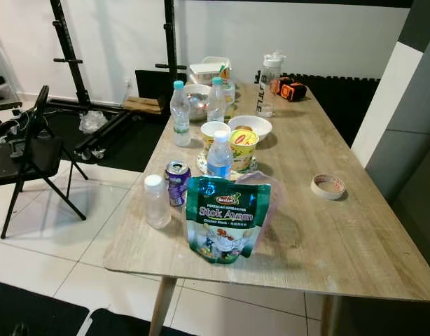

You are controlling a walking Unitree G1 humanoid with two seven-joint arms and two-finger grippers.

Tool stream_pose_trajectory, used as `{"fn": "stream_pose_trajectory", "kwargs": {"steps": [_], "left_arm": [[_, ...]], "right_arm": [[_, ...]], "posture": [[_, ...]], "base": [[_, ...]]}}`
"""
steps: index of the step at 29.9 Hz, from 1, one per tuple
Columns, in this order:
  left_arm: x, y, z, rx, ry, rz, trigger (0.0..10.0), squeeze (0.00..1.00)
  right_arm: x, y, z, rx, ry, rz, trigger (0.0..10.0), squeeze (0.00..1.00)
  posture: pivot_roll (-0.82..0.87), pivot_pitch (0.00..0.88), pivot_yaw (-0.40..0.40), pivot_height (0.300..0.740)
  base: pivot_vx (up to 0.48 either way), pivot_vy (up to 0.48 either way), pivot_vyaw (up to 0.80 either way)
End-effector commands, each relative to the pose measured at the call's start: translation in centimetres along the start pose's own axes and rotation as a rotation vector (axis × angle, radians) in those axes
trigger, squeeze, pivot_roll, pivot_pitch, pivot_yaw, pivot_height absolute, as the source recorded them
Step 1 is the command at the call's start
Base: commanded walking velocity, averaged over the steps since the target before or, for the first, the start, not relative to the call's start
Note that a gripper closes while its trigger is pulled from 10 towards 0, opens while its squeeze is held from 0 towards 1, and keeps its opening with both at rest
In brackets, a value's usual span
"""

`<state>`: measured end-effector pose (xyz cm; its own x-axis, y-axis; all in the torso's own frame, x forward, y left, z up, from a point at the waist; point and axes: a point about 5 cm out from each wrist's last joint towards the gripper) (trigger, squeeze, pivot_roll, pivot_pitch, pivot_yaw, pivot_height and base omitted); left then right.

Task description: Restocking fridge

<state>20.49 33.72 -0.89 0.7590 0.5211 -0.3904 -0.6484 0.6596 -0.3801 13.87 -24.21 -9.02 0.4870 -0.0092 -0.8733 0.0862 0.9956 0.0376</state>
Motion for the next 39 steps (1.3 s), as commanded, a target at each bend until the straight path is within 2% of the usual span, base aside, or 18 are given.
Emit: {"fn": "stream_pose_trajectory", "kwargs": {"steps": [1, 3, 6, 7, 8, 9, 10, 11, 13, 14, 15, 17, 18, 20, 21, 22, 27, 39], "left_arm": [[0.6, -0.1, 2.5, -0.026, -0.1, -0.019, 10.0, 1.0], [1.5, -1.7, 4.7, -0.069, -0.18, -0.105, 10.0, 1.0], [1.5, -1.7, 4.7, -0.069, -0.18, -0.105, 10.0, 1.0], [2.2, -5.6, 7.8, -0.106, -0.299, -0.349, 10.0, 1.0], [2.3, -7.4, 9.0, -0.112, -0.347, -0.463, 10.0, 1.0], [2.3, -7.4, 9.0, -0.112, -0.347, -0.463, 10.0, 1.0], [2.2, -9.0, 10.1, -0.11, -0.387, -0.56, 10.0, 0.92], [1.8, -10.8, 11.2, -0.109, -0.425, -0.673, 10.0, 0.29], [1.8, -10.8, 11.2, -0.109, -0.425, -0.673, 10.0, 0.29], [1.4, -12.2, 12.0, -0.106, -0.453, -0.761, 10.0, 0.0], [1.4, -12.2, 12.0, -0.106, -0.453, -0.761, 10.0, 0.0], [-0.6, -16.2, 13.8, -0.091, -0.495, -1.057, 10.0, 0.0], [-0.6, -16.2, 13.8, -0.091, -0.495, -1.057, 10.0, 0.0], [-3.1, -19.1, 14.4, -0.057, -0.488, -1.305, 10.0, 0.0], [-3.1, -19.1, 14.4, -0.057, -0.488, -1.305, 10.0, 0.0], [-5.2, -20.8, 14.2, -0.02, -0.441, -1.502, 10.0, 0.0], [-8.0, -22.5, 12.9, 0.067, -0.33, -1.732, 10.0, 0.0], [-10.4, -24.0, 10.7, 0.102, -0.229, -1.837, 10.0, 0.0]], "right_arm": [[-0.1, -0.1, -0.2, 0.008, 0.005, -0.004, 10.0, 0.0], [-0.1, -0.1, -0.3, 0.008, 0.007, -0.004, 10.0, 0.0], [-0.1, -0.1, -0.3, 0.008, 0.007, -0.004, 10.0, 0.0], [-0.1, -0.1, -0.3, 0.01, 0.008, -0.005, 10.0, 0.0], [-0.1, -0.2, -0.3, 0.01, 0.009, -0.006, 10.0, 0.0], [-0.1, -0.2, -0.3, 0.01, 0.009, -0.006, 10.0, 0.0], [-0.1, -0.2, -0.3, 0.011, 0.009, -0.006, 10.0, 0.0], [-0.1, -0.1, -0.4, 0.011, 0.009, -0.006, 10.0, 0.0], [-0.1, -0.1, -0.4, 0.011, 0.009, -0.006, 10.0, 0.0], [-0.1, -0.1, -0.4, 0.011, 0.009, -0.005, 10.0, 0.0], [-0.1, -0.1, -0.4, 0.011, 0.009, -0.005, 10.0, 0.0], [-0.1, -0.1, -0.4, 0.012, 0.01, -0.004, 10.0, 0.0], [-0.1, -0.1, -0.4, 0.012, 0.01, -0.004, 10.0, 0.0], [-0.1, -0.1, -0.4, 0.013, 0.01, -0.004, 10.0, 0.0], [-0.1, -0.1, -0.4, 0.013, 0.01, -0.004, 10.0, 0.0], [-0.1, -0.1, -0.5, 0.014, 0.011, -0.005, 10.0, 0.0], [-0.1, -0.1, -0.5, 0.015, 0.013, -0.005, 10.0, 0.0], [-0.1, 0.0, -0.5, 0.011, 0.015, -0.002, 10.0, 0.0]], "posture": [[-0.07, 0.023, -0.001, 0.74], [-0.07, 0.023, -0.001, 0.74], [-0.07, 0.023, -0.001, 0.74], [-0.07, 0.023, 0.0, 0.74], [-0.07, 0.023, 0.0, 0.74], [-0.07, 0.023, 0.0, 0.74], [-0.07, 0.023, 0.0, 0.74], [-0.07, 0.023, 0.0, 0.74], [-0.07, 0.023, 0.0, 0.74], [-0.07, 0.023, 0.0, 0.74], [-0.07, 0.023, 0.0, 0.74], [-0.07, 0.023, 0.0, 0.74], [-0.07, 0.023, 0.0, 0.74], [-0.07, 0.023, 0.0, 0.74], [-0.07, 0.023, 0.0, 0.74], [-0.08, 0.023, 0.001, 0.74], [-0.07, 0.023, 0.0, 0.74], [-0.07, 0.019, -0.002, 0.74]], "base": [[0.0, 0.0, 0.0], [0.0, 0.0, 0.0], [0.0, 0.0, 0.0], [0.0, 0.0, 0.0], [0.0, 0.0, 0.0], [0.0, 0.0, 0.0], [0.0, 0.0, 0.0], [0.0, 0.0, 0.0], [0.0, 0.0, 0.0], [0.0, 0.0, 0.0], [0.0, 0.0, 0.0], [0.0, 0.0, 0.0], [0.0, 0.0, 0.0], [0.0, 0.0, 0.0], [0.0, 0.0, 0.0], [0.0, 0.0, 0.0], [0.0, 0.0, 0.0], [0.0, 0.0, 0.0]]}}
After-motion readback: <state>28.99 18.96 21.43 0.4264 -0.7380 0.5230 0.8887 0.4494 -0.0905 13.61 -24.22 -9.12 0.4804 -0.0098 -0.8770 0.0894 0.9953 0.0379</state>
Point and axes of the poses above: a point about 5 cm out from each wrist's last joint towards the gripper, its own x axis pointing out of the wrist towards the gripper, its own z axis along the axis of the wrist's last joint, y = z × x, and after that the axes turned 4 degrees about x, right-handed
